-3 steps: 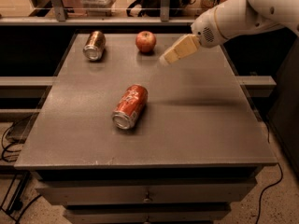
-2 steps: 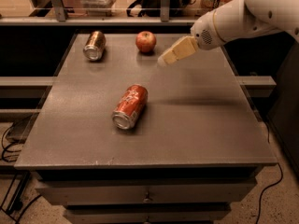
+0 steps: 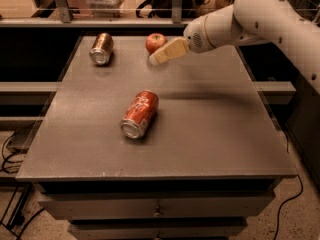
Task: Pick apple
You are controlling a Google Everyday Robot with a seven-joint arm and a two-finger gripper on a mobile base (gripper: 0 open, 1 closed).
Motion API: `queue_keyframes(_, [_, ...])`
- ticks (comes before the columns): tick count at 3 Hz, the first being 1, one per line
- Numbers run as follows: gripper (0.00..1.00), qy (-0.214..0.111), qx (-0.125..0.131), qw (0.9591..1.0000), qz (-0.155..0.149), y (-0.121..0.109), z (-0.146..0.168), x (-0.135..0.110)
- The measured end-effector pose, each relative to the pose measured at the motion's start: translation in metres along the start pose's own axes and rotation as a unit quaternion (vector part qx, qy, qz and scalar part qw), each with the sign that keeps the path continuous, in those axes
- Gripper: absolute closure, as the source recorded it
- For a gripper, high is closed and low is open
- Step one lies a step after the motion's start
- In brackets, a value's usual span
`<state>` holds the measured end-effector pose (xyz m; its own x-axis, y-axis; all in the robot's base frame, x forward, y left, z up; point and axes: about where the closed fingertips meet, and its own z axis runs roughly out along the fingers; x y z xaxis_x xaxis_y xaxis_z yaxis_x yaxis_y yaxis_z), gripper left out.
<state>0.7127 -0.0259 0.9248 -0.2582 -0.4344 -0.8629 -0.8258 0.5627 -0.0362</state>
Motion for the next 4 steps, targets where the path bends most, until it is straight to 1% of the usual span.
queue_keyframes(1, [0.0, -0.021, -0.007, 0.9998, 0.002, -0.01, 0.033, -0.012])
queue_keyframes(2, [0.0, -0.028, -0.01, 0.9995, 0.013, -0.023, 0.068, -0.017])
queue_keyframes(3, [0.0, -0.03, -0.01, 0.9992, 0.025, -0.036, 0.097, -0.017])
queue_keyframes(4, [0.0, -0.026, -0.008, 0.9992, 0.029, -0.046, 0.122, -0.018])
